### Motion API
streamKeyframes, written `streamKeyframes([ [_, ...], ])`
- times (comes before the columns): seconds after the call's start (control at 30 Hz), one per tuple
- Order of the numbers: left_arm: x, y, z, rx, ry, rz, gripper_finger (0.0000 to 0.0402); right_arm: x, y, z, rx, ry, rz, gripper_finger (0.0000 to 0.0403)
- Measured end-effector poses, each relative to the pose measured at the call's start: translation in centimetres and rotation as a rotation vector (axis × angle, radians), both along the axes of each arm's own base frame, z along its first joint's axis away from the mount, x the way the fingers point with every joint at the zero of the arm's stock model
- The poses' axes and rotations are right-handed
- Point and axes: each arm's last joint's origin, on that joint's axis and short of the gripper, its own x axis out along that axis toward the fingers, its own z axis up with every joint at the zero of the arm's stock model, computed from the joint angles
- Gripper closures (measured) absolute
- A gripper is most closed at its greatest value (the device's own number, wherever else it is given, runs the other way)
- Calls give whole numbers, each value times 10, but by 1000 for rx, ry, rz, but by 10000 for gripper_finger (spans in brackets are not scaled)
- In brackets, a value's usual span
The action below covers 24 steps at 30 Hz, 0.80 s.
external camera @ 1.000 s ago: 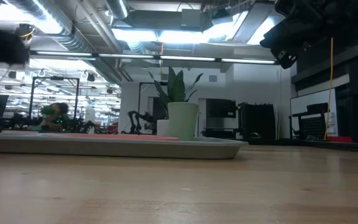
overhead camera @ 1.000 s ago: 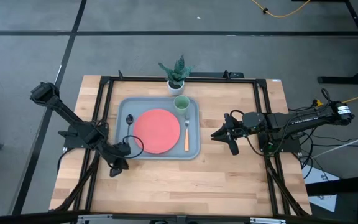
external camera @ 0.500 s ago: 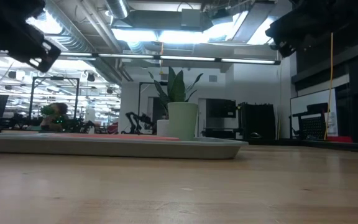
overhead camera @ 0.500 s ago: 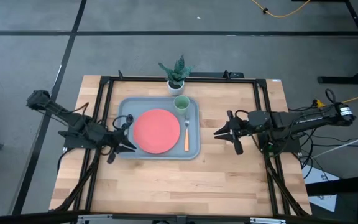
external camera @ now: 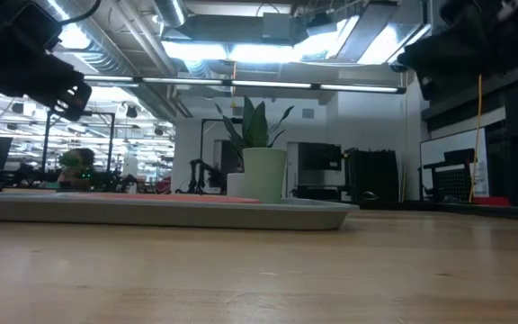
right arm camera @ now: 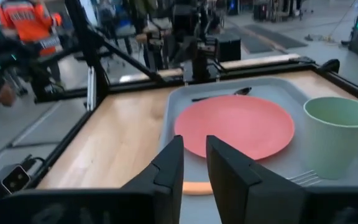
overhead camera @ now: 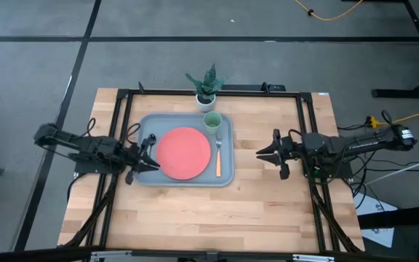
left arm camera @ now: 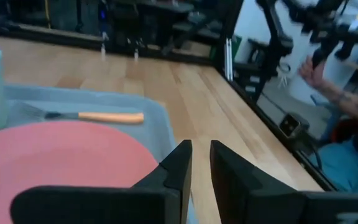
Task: Pick and place plate/cup/fork/spoon on tray
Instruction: Return to Home Position
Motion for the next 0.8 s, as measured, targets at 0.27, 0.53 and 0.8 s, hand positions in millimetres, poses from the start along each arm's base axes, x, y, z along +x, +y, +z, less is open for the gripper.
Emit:
streamKeyframes([
  [0.27, -1, 6, -1, 20, -91, 77, 350, -23, -7, -42, 4, -37, -154, 329],
  [0.53, 0, 9, 1, 28, -108, 163, 350, -31, -10, -53, 28, -48, -223, 329],
  [0.8, 0, 10, 1, 140, -127, 208, 350, -32, -10, -50, -19, -74, -210, 329],
])
